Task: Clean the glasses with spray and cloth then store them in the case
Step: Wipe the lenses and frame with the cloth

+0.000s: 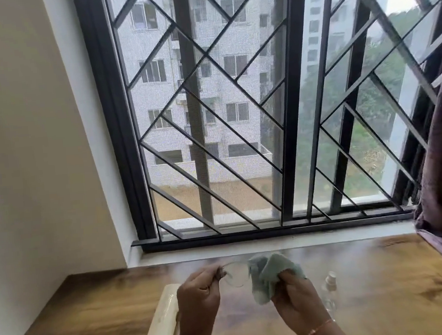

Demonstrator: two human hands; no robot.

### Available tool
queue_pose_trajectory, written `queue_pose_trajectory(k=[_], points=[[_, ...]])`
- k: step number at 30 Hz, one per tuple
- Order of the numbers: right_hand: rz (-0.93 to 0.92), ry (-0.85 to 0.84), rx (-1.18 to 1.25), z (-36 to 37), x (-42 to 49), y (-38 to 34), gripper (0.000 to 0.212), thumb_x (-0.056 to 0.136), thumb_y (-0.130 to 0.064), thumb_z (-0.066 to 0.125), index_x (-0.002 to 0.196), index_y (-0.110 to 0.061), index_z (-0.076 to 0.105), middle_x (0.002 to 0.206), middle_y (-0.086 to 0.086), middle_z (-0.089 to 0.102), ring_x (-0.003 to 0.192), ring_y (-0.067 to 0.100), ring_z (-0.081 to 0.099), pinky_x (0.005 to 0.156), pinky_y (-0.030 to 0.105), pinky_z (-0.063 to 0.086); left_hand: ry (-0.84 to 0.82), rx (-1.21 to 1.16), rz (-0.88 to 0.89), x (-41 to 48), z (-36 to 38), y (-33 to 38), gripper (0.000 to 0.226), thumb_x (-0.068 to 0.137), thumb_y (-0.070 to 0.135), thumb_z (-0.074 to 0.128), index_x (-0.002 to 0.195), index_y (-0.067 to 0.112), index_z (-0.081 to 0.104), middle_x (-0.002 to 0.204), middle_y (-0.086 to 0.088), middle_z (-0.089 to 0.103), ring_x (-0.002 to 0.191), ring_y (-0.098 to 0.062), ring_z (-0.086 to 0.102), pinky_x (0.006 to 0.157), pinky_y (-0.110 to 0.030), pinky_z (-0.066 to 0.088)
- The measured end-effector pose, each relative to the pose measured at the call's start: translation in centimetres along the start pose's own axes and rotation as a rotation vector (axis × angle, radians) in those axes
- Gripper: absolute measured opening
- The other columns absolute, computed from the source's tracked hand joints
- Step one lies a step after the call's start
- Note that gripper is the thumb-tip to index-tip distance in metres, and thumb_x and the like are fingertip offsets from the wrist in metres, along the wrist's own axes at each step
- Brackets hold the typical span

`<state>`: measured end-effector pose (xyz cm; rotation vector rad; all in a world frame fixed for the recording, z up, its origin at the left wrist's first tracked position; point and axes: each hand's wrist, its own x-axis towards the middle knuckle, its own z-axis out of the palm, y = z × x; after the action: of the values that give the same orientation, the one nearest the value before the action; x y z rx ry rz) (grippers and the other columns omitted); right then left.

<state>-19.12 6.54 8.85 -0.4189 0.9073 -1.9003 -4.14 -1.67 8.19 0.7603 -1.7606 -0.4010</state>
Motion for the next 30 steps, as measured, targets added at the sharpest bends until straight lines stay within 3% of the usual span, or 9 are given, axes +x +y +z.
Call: queue_pose_trajectory(k=[7, 10, 12, 15, 19, 23, 25, 27, 30], points=[[-0.045, -0.065, -0.127, 0.3, 0.0, -0.1, 0.018, 0.046, 0.004, 0.066, 0.063, 0.003, 0.064, 0.062, 0.020, 0.057, 0.046, 0.024, 0.053, 0.047, 0.032, 0.045, -0.085, 0.015, 0.020, -0.9, 0.3, -0.4, 0.024, 0.063, -0.007, 0.078, 0.076, 0.012, 0.075, 0.072, 0.005, 0.073, 0.073, 0.001, 0.061, 0.069, 0.000, 0.042], [-0.005, -0.008, -0.027, -0.2, 0.6, 0.3, 0.019, 0.056, 0.011, 0.055, 0.071, 0.005, 0.065, 0.066, 0.027, 0.063, 0.051, 0.032, 0.062, 0.045, 0.034, 0.050, -0.066, -0.002, 0.023, -0.8, 0.0, -0.2, 0.016, 0.065, 0.003, 0.072, 0.076, 0.015, 0.075, 0.073, 0.012, 0.071, 0.074, 0.005, 0.060, 0.069, 0.002, 0.041], [-0.023, -0.009, 0.052, -0.2, 0.7, 0.2, 0.013, 0.069, 0.000, 0.057, 0.073, 0.010, 0.064, 0.070, 0.028, 0.063, 0.058, 0.033, 0.064, 0.051, 0.034, 0.054, -0.055, -0.003, 0.029, -0.8, 0.0, -0.2, 0.015, 0.064, 0.003, 0.072, 0.074, 0.014, 0.074, 0.075, 0.017, 0.066, 0.074, 0.008, 0.059, 0.069, 0.003, 0.040], [0.024, -0.056, 0.142, -0.4, 0.8, -0.1, 0.032, 0.077, -0.017, 0.052, 0.070, 0.008, 0.071, 0.075, 0.025, 0.070, 0.066, 0.031, 0.070, 0.058, 0.033, 0.058, -0.046, -0.003, -0.002, -0.6, 0.0, -0.7, 0.024, 0.062, -0.007, 0.079, 0.074, 0.013, 0.075, 0.074, 0.011, 0.071, 0.072, 0.003, 0.062, 0.067, -0.005, 0.046], [0.131, -0.153, 0.239, -1.1, 0.8, -0.4, 0.046, 0.094, -0.011, 0.035, 0.080, 0.013, 0.071, 0.087, 0.026, 0.071, 0.069, 0.026, 0.071, 0.060, 0.029, 0.059, 0.003, -0.020, -0.028, -0.3, -0.2, -1.0, 0.012, 0.067, 0.006, 0.076, 0.076, 0.014, 0.076, 0.074, 0.005, 0.074, 0.075, 0.001, 0.063, 0.069, -0.005, 0.046], [0.113, -0.253, 0.067, -1.0, 0.1, -0.8, 0.034, 0.077, 0.009, 0.041, 0.100, 0.015, 0.066, 0.104, 0.028, 0.067, 0.089, 0.030, 0.068, 0.074, 0.031, 0.059, 0.009, -0.032, -0.051, -0.4, -0.4, -1.1, 0.011, 0.068, 0.013, 0.069, 0.076, 0.014, 0.076, 0.076, 0.005, 0.074, 0.073, 0.000, 0.065, 0.068, -0.018, 0.051], [0.096, -0.259, 0.029, -1.2, 0.1, -0.5, 0.037, 0.075, 0.016, 0.041, 0.107, 0.019, 0.059, 0.109, 0.030, 0.063, 0.091, 0.032, 0.065, 0.070, 0.032, 0.058, 0.007, -0.027, -0.050, -0.4, -0.4, -1.1, 0.010, 0.068, 0.013, 0.069, 0.076, 0.013, 0.076, 0.075, 0.005, 0.074, 0.072, -0.001, 0.065, 0.067, -0.020, 0.052], [0.057, -0.255, -0.047, -1.0, 0.0, -0.5, 0.037, 0.073, 0.021, 0.044, 0.109, 0.022, 0.055, 0.104, 0.029, 0.060, 0.085, 0.031, 0.061, 0.060, 0.030, 0.055, 0.002, -0.024, -0.036, -0.4, -0.3, -1.0, 0.010, 0.068, 0.011, 0.069, 0.076, 0.013, 0.075, 0.075, 0.005, 0.074, 0.072, -0.001, 0.064, 0.067, -0.020, 0.052], [-0.020, -0.301, -0.210, 0.0, -0.5, -0.7, 0.026, 0.064, 0.013, 0.058, 0.089, 0.020, 0.060, 0.084, 0.023, 0.054, 0.064, 0.025, 0.052, 0.051, 0.030, 0.038, -0.012, -0.015, 0.005, -0.4, -0.3, -0.8, 0.015, 0.067, 0.000, 0.073, 0.075, 0.012, 0.075, 0.076, 0.008, 0.073, 0.073, 0.001, 0.064, 0.068, -0.014, 0.051]])
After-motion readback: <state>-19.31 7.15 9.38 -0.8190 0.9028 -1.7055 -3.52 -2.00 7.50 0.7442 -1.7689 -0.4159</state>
